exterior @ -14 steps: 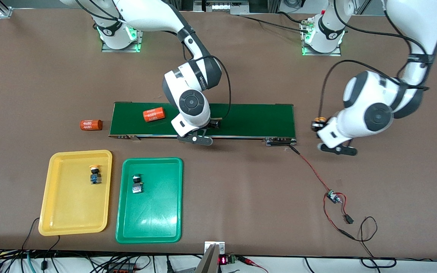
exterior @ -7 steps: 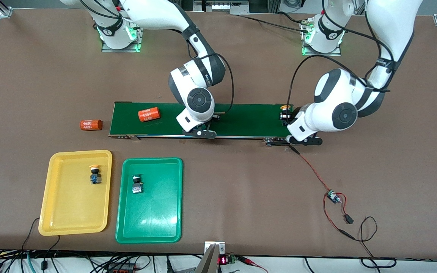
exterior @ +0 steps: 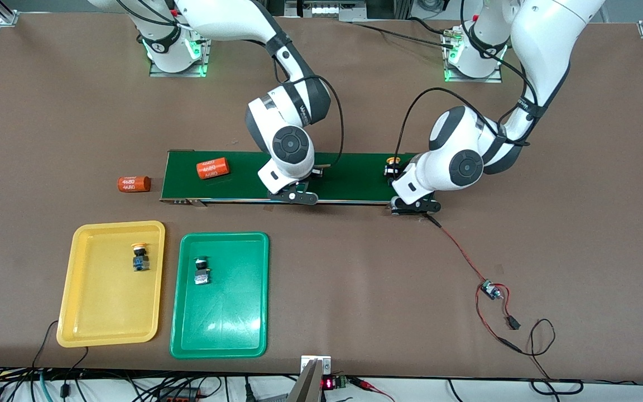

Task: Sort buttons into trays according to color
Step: 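Carry the green-cap button into the green tray and open the right gripper, then raise the right gripper out of the green tray, then reach the right gripper to the yellow-cap button on the belt and grasp it, then carry the yellow-cap button over the yellow tray with the right gripper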

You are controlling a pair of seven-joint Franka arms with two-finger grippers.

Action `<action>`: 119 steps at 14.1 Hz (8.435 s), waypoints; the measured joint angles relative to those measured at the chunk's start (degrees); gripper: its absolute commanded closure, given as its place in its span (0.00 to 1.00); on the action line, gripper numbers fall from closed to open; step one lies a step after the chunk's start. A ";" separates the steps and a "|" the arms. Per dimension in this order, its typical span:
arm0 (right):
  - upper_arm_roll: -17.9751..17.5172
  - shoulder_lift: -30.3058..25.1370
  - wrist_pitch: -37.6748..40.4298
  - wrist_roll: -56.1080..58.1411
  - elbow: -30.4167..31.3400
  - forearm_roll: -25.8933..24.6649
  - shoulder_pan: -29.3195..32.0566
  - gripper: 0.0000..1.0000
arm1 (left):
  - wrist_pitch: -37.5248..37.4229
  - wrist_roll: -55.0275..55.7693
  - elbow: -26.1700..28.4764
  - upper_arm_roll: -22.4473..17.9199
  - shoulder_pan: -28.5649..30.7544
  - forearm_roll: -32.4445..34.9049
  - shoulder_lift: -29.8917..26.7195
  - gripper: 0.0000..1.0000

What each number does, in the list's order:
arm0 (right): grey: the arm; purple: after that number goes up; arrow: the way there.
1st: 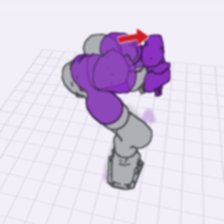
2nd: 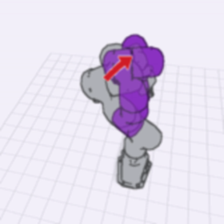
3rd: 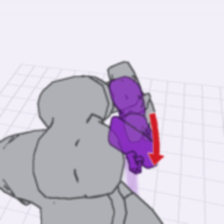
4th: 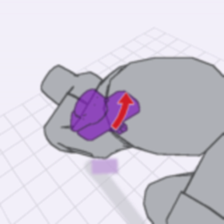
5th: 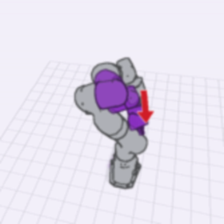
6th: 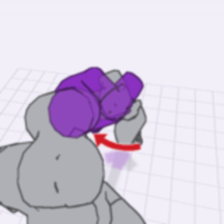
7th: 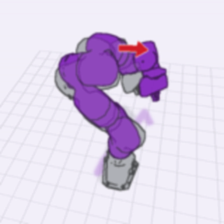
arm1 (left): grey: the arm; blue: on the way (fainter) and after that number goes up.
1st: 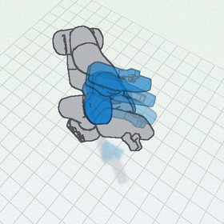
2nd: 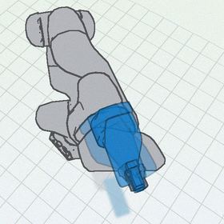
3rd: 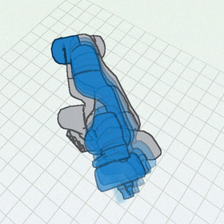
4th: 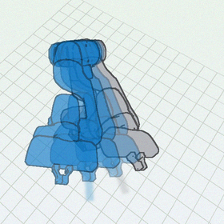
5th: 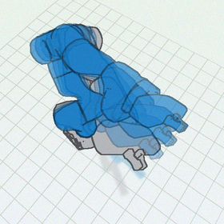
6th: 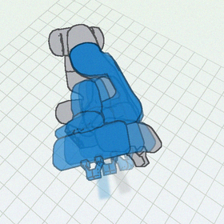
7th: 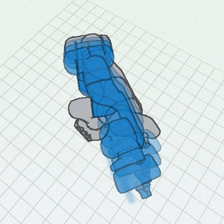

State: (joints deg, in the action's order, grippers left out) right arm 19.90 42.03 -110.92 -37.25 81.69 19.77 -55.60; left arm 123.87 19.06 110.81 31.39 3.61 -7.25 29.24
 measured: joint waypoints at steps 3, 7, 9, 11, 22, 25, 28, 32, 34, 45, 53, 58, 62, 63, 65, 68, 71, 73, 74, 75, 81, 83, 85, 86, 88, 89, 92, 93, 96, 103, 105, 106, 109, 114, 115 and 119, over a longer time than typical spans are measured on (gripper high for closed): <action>4.01 -0.73 -0.32 0.09 -2.49 -0.01 1.98 1.00 | -0.27 -0.02 -0.23 -0.01 0.37 0.00 -0.63 0.00; 5.16 -1.03 -0.71 3.67 -5.91 -0.02 10.55 1.00 | -2.79 -0.02 -1.77 -0.16 1.61 0.01 -4.87 0.00; 5.09 -0.31 -1.47 7.79 -7.46 -0.02 14.23 1.00 | -5.87 -0.04 -3.50 -1.45 2.18 0.39 -8.23 0.00; 4.90 1.87 -3.82 11.97 -9.04 -0.02 16.79 1.00 | -8.73 -0.36 -5.55 -4.47 2.19 2.49 -11.40 0.00; 2.34 14.60 -17.39 17.36 -13.04 0.01 19.61 0.16 | -23.25 -15.94 -7.86 -25.28 -4.41 6.68 -31.47 0.00; 0.47 15.67 -17.54 17.44 -13.44 0.01 21.35 0.00 | -23.48 -15.97 -9.72 -26.59 -4.23 6.85 -34.31 0.00; 0.39 15.08 -17.06 17.46 -14.73 0.01 21.70 0.00 | -29.10 -16.01 -13.87 -27.01 -3.75 6.89 -32.83 0.00; 0.96 10.81 -13.17 17.46 -15.79 0.00 21.79 0.00 | -37.21 -16.07 -21.98 -27.00 -3.74 6.91 -28.32 0.00; 1.47 7.81 -9.95 17.46 -15.82 -0.01 21.77 0.00 | -36.96 -16.07 -24.20 -27.01 -3.71 6.90 -26.62 0.00; 8.88 -1.72 0.75 17.58 -15.65 -0.40 21.69 0.00 | -35.29 -16.13 -25.52 -26.91 -3.06 6.90 -26.03 0.00; 11.66 -5.17 3.51 17.50 -12.69 -1.55 16.01 0.00 | -35.28 -16.13 -25.54 -26.71 -3.06 6.90 -26.00 0.00; 11.88 -5.62 3.80 17.00 -8.78 -8.09 11.00 0.00 | -35.28 -16.13 -25.54 -26.70 -3.03 6.90 -25.97 0.00; 11.87 -5.62 6.73 16.96 -8.48 -8.65 9.31 0.00 | -35.28 -16.13 -25.54 -26.70 -3.02 6.90 -25.97 0.00; 11.84 -5.62 7.79 16.29 -8.10 -8.65 8.45 0.00 | -35.28 -16.13 -25.54 -26.70 -3.02 6.90 -25.96 0.00; 11.79 -5.61 8.47 12.11 -6.90 -8.59 5.90 0.00 | -35.28 -16.13 -25.54 -26.70 -3.01 6.90 -25.95 0.00; 11.74 -5.63 8.65 8.59 -5.25 -8.48 2.33 0.00 | -35.28 -16.13 -25.54 -26.70 -3.01 6.90 -25.95 0.00; 11.71 -5.62 8.61 6.80 -3.31 -5.52 -1.36 0.00 | -35.28 -16.13 -25.55 -26.70 -3.01 6.90 -25.94 0.00; 11.72 -5.62 8.04 6.55 -2.05 -2.48 -2.82 0.00 | -35.28 -16.13 -25.55 -26.70 -3.00 6.90 -25.91 0.00; 11.71 -5.63 7.22 6.53 -1.46 -1.70 -3.57 0.00 | -35.28 -16.13 -25.55 -26.70 -3.01 6.90 -25.91 0.00; 11.71 -5.63 5.92 6.42 -0.70 -0.62 -4.36 0.00 | -35.28 -16.13 -25.55 -26.70 -3.01 6.90 -25.90 0.00; 11.63 -5.32 -0.98 6.20 5.75 2.60 -8.98 0.00 | -35.28 -16.13 -25.55 -26.68 -3.01 6.90 -25.87 0.00; 11.61 -5.09 -2.77 6.09 7.52 2.62 -10.47 0.00 | -35.28 -16.13 -25.56 -26.64 -3.02 6.91 -25.87 0.00; 11.61 -4.92 -3.42 6.05 8.46 2.62 -11.48 0.00 | -35.28 -16.13 -25.56 -26.62 -3.02 6.91 -25.87 0.00; 11.61 -4.88 -3.53 6.05 8.60 2.62 -11.75 0.00 | -35.28 -16.13 -25.56 -26.61 -3.02 6.91 -25.87 0.00; 11.61 -4.76 -3.75 6.05 8.67 2.62 -11.95 0.00 | -35.28 -16.13 -25.56 -26.58 -3.03 6.91 -25.87 0.00; 11.63 -4.64 -3.96 6.05 8.68 2.62 -11.95 0.00 | -35.28 -16.13 -25.56 -26.57 -3.03 6.91 -25.87 0.00; 11.65 -4.05 -4.88 6.05 8.69 2.62 -11.95 0.00 | -35.28 -16.13 -25.56 -26.55 -3.03 6.91 -25.86 0.00; 11.65 -3.89 -5.19 6.06 8.70 2.62 -11.94 0.00 | -35.28 -16.13 -25.56 -26.55 -3.03 6.91 -25.86 0.00; 11.68 -3.12 -6.29 6.12 8.83 2.62 -11.93 0.00 | -35.28 -16.13 -25.56 -26.55 -3.03 6.91 -25.85 0.00; 11.35 0.36 -10.42 6.20 8.96 3.10 -11.90 0.87 | -35.28 -16.13 -25.56 -26.55 -3.03 6.91 -25.79 0.00; 11.60 0.19 -10.41 6.20 8.86 4.84 -11.87 0.98 | -35.28 -16.13 -25.56 -26.55 -3.03 6.91 -25.78 0.00; 11.76 0.09 -10.39 6.20 8.81 5.51 -11.79 1.00 | -35.28 -16.13 -25.56 -26.55 -3.03 6.91 -25.76 0.00; 12.22 -0.93 -9.64 6.20 8.33 6.17 -10.64 1.00 | -35.28 -16.13 -25.56 -26.55 -3.03 6.91 -25.74 0.00; 18.19 -2.06 -9.19 6.23 6.59 6.17 -7.36 1.00 | -35.27 -16.13 -25.56 -26.54 -3.03 6.91 -25.73 0.00; 19.36 -2.09 -9.15 6.51 6.25 6.17 -5.22 1.00 | -35.28 -16.13 -25.56 -26.53 -3.03 6.91 -25.73 0.00; 19.76 -1.66 -9.16 12.07 4.03 6.16 5.34 1.00 | -35.27 -16.13 -25.56 -26.51 -3.03 6.91 -25.73 0.00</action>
State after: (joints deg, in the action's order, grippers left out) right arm 39.66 40.37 -120.08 -25.18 85.71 25.93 -50.26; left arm 88.60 2.93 85.24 4.88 0.58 -0.33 3.51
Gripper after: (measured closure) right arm 0.586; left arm 0.000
